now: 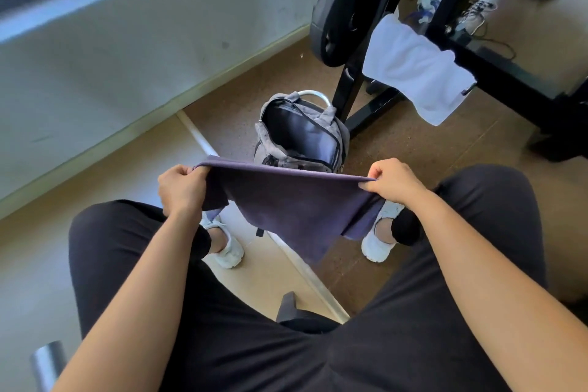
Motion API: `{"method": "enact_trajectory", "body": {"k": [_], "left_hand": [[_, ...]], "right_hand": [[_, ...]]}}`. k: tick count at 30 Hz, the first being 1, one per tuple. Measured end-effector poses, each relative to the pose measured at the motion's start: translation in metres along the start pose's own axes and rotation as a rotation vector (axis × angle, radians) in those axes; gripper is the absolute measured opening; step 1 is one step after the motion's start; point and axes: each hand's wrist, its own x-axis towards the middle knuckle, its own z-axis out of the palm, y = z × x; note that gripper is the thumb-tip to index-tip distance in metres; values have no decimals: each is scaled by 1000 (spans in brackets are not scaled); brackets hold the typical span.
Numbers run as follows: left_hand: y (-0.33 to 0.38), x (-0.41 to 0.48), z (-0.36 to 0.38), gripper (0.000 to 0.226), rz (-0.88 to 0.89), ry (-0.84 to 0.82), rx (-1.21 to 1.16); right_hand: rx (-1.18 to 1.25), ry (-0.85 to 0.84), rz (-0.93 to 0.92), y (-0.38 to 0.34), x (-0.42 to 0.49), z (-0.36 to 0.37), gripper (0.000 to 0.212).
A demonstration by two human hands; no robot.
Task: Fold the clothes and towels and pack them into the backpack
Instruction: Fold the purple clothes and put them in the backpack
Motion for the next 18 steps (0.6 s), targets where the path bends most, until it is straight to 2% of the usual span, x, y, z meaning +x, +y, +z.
{"method": "enact_trajectory", "body": {"k": [3, 6, 11, 13, 15, 18], "left_hand": [[-3, 4, -3, 13, -44, 78, 13], [-6, 7, 1, 20, -46, 117, -55], [-7, 14, 2, 26, -111, 131, -245], [-10, 15, 6, 27, -92, 47, -249], [-12, 10, 11, 30, -64, -110, -203], [-10, -6, 18, 30, -67, -378, -143]], "right_hand": [[71, 178, 73, 2, 1, -8, 27], [170, 273, 112, 3, 2, -11, 30], [343, 453, 201, 4, 3, -17, 2], [321, 409, 243, 3, 3, -16, 10], [361, 272, 321, -3, 4, -15, 19], [541, 18, 483, -20, 4, -10, 49]]}}
